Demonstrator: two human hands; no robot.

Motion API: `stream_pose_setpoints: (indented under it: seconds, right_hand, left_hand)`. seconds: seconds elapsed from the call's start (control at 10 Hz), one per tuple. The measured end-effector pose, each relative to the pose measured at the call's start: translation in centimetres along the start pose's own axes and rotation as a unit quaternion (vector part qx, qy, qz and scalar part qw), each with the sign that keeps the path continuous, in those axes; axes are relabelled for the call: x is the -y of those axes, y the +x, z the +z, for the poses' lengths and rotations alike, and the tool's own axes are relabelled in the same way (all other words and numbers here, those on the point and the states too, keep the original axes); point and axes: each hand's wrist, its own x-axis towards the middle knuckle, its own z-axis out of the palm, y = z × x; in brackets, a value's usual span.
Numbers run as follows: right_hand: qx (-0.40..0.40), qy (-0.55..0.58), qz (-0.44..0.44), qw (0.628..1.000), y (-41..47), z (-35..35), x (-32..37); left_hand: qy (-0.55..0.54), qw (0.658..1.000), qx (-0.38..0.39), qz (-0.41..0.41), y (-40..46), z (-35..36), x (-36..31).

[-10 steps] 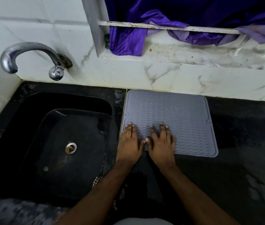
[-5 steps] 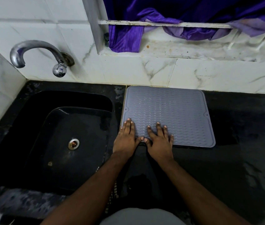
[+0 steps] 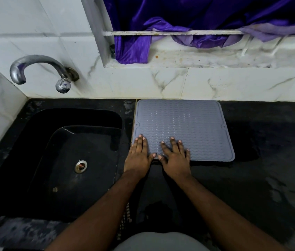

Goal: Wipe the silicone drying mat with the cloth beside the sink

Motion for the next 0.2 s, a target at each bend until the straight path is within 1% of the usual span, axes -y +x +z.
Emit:
stream_pose_setpoints:
  seconds: [0.1,0.2]
  right_hand:
    - [-0.001,-0.021,-0.009,1.0,-0.31,-0.39,-0.09]
    - [-0.026,-0.023,-0.003,0.999,0.02,-1.03,0.22]
  left_hand:
    - [-0.011,1.0,0.003,0.008,-0.2,-0.8,-0.32]
    - [-0.021,0.999,-0.032,0.011,-0.3,-1.43,-0.71]
